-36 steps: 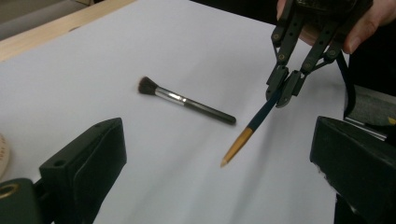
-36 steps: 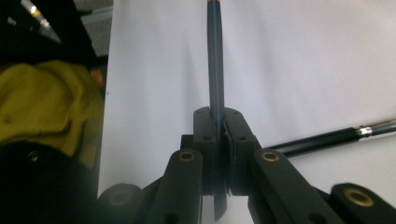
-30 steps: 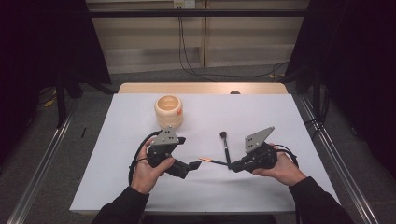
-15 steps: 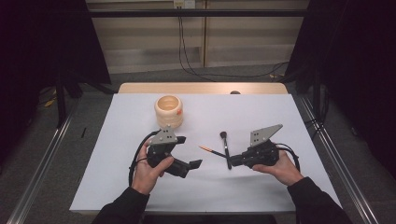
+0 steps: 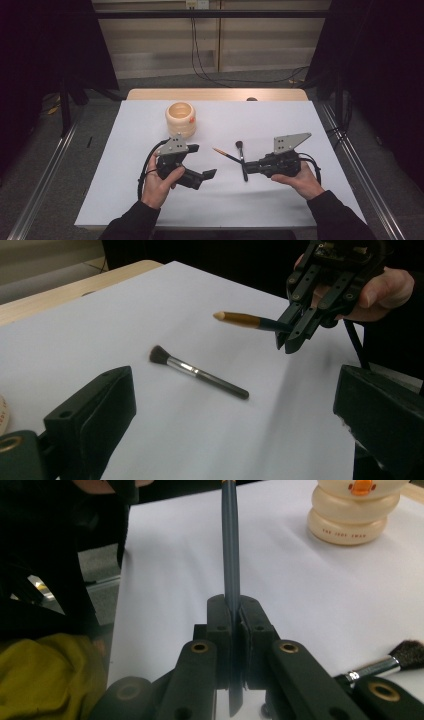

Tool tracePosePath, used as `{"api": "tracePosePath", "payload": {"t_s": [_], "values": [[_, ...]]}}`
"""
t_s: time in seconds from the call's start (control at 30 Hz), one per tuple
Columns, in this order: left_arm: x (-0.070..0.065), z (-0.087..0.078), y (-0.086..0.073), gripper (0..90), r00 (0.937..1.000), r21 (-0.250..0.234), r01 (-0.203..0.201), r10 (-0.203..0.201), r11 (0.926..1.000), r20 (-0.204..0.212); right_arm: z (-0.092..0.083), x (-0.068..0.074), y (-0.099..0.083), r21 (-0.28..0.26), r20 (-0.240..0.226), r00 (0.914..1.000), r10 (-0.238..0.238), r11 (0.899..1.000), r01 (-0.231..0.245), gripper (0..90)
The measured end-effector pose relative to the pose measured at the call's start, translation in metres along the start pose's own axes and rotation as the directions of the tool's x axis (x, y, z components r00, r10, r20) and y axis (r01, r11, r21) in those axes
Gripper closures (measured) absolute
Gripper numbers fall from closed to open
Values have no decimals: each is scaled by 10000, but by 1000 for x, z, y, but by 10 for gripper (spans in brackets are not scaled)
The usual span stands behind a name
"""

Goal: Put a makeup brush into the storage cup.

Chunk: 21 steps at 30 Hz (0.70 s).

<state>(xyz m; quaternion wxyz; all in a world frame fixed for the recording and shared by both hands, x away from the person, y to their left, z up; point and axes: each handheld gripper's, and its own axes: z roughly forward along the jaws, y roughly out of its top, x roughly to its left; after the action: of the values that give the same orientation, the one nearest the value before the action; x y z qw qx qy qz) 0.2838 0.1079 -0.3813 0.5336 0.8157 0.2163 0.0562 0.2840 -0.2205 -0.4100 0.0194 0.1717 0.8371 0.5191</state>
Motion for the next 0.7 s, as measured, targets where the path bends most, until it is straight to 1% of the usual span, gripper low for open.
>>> {"api": "tracePosePath", "payload": {"t_s": [0.03,0.13,0.2,0.23,0.27,0.3,0.37,0.4,0.43,0.47,0.5,0.57,0.63,0.67,0.7], "values": [[-1,0,0,35,9999,37,-19,19,10000,-110,0,0,0,-75,65,10000,-5,10000,6,850],[-1,0,0,35,10000,-117,-10,9,9999,-36,-1,0,1,-340,33,10000,-12,9994,13,849],[-1,0,0,35,9998,-76,-40,39,10000,-182,-1,1,1,-410,82,10000,4,9992,-1,850],[-1,1,0,34,9999,-140,-58,57,9999,-91,-2,1,1,-433,43,10000,1,9991,1,850],[-2,1,0,35,9999,-143,-37,35,9999,-137,-3,1,2,-476,103,9999,32,9989,-27,849],[-2,1,1,35,9999,-120,-132,130,9998,-101,-3,0,2,-622,81,10000,48,9981,-43,850],[-4,1,2,35,9998,-104,-174,173,9998,-141,-4,0,2,-750,38,10000,48,9972,-45,850],[-4,2,2,34,9997,-159,-172,169,9997,-201,-5,0,2,-786,89,9999,68,9969,-61,850],[-5,2,3,34,9996,-219,-132,127,9997,-271,-5,0,3,-835,-48,10000,43,9965,-47,849],[-6,3,4,30,9993,-257,-197,188,9995,-316,-5,0,3,-798,16,10000,-62,9968,63,849],[-8,5,5,30,9992,-213,-307,302,9993,-255,-4,1,3,-809,-67,9999,-108,9967,102,849],[-10,6,6,30,9992,-312,-353,347,9989,-217,-3,2,4,-884,-93,9999,-144,9960,135,849],[-11,6,6,31,9996,-378,-242,238,9990,-127,-2,3,5,-1044,-155,9998,-159,9944,142,849],[-10,6,6,31,9995,-286,-268,264,9992,-168,-2,3,5,-1105,-156,9998,-129,9938,111,849],[-11,7,6,31,9996,-346,-235,229,9991,-178,-2,3,5,-1180,-209,9997,-123,9930,97,849]]}}
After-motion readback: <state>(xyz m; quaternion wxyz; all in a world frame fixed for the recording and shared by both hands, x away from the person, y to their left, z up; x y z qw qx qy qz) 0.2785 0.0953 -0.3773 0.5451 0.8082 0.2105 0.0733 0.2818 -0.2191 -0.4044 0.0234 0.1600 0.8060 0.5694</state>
